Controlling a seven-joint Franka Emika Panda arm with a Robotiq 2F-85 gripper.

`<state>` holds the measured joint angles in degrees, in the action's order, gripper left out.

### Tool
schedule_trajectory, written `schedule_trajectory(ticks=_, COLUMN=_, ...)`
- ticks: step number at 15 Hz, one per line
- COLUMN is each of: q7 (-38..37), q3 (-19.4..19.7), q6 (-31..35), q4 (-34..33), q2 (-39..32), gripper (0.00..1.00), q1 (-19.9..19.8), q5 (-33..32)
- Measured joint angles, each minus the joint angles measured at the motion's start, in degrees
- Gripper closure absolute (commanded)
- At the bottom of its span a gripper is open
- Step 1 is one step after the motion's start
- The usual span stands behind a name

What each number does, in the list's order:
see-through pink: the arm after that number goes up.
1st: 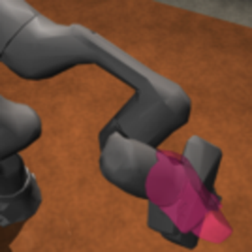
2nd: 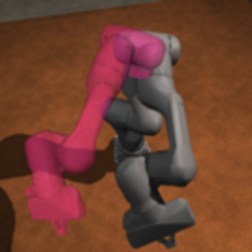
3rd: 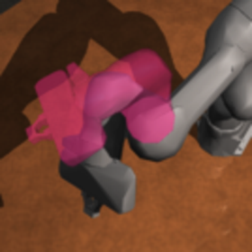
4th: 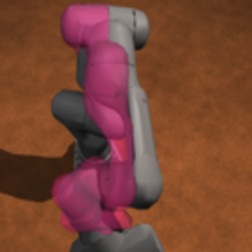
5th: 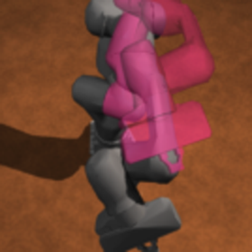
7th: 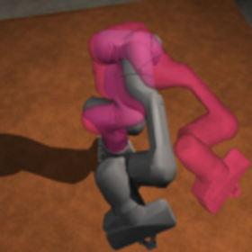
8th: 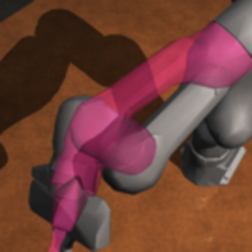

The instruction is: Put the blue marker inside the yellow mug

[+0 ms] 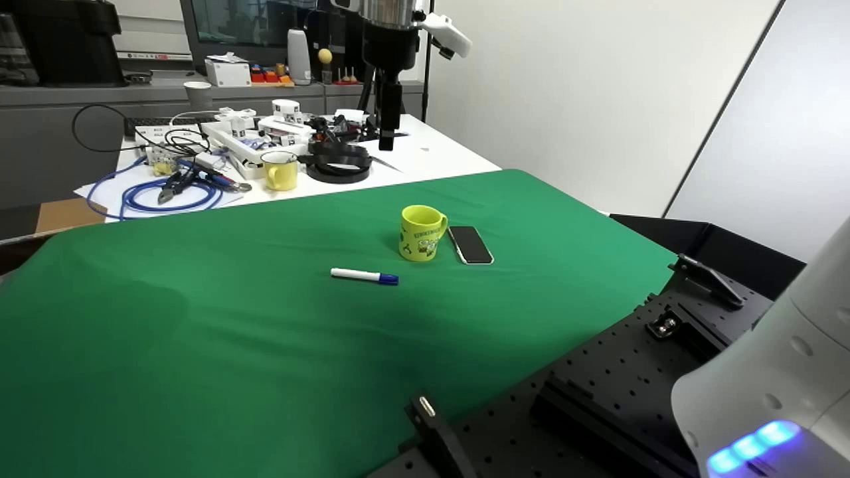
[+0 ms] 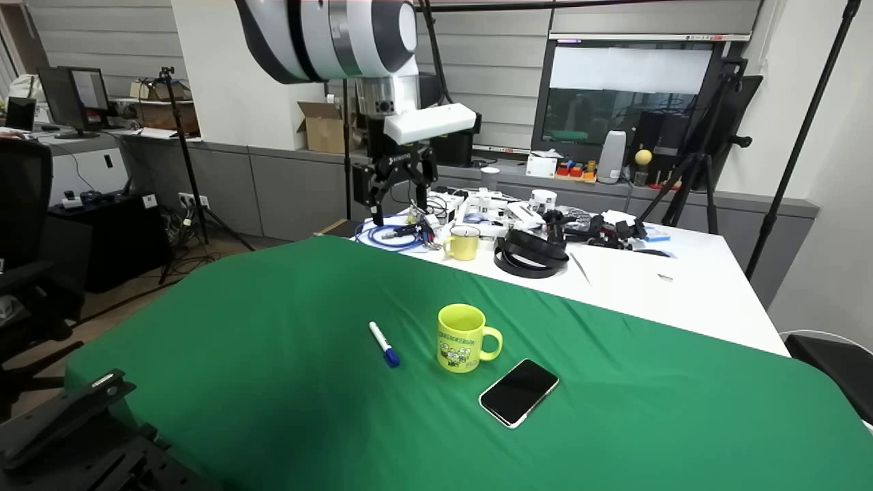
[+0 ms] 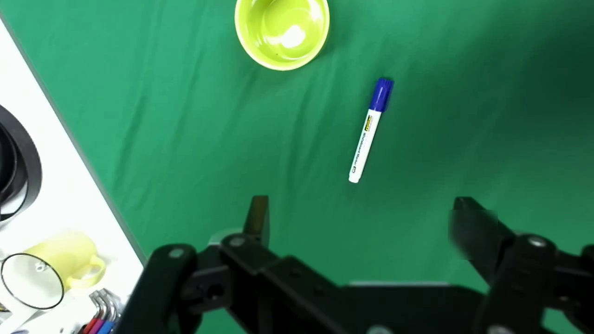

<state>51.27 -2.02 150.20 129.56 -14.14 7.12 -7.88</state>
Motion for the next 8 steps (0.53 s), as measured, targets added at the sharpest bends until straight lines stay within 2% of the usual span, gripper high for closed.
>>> schedule_trajectory(ticks=4, q7=0.56, q3=-2.03, q6=-0.24, q4=0.05, q2=-0.33, gripper=0.0, q1=-1.78, q5=0.01)
schedule_trajectory(ticks=8, q7=0.64, q3=-2.42, q6=-0.24, q4=0.04, q2=-0.67, gripper=0.0, q1=-2.14, q5=0.01)
